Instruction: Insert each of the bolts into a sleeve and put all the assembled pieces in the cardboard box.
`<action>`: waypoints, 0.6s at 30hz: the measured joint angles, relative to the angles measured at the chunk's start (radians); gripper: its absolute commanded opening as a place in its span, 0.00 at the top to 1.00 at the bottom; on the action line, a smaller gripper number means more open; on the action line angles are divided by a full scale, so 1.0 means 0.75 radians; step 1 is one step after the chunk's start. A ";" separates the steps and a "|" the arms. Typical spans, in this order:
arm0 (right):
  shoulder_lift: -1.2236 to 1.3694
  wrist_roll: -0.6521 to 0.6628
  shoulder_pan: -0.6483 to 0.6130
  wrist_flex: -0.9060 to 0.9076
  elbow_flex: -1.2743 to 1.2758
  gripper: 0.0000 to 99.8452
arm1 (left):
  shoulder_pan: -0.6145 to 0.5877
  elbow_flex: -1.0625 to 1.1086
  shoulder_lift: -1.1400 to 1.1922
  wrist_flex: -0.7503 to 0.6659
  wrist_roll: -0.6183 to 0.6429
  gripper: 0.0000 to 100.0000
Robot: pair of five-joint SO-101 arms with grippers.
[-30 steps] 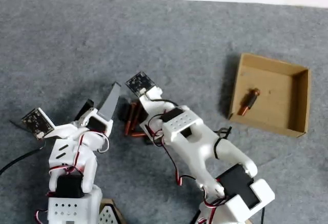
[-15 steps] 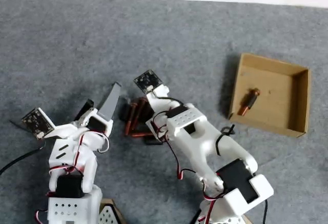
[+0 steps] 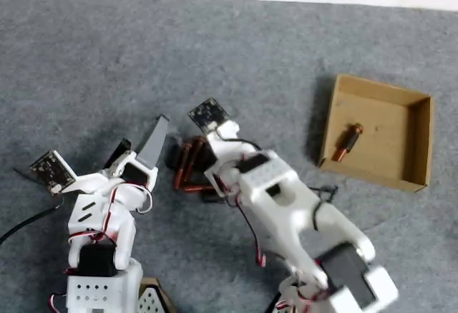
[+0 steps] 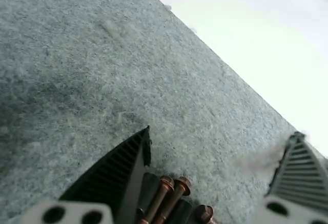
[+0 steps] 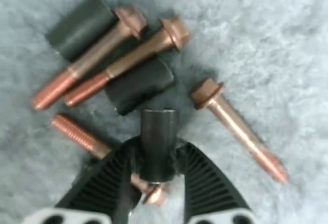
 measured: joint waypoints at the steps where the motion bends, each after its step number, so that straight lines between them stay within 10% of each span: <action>1: -0.055 0.000 0.000 -0.037 0.059 1.00 | 0.000 0.000 0.000 0.000 0.000 0.62; 18: -0.702 0.000 0.129 -0.239 0.499 1.00 | 0.205 0.000 0.000 0.000 -0.374 0.76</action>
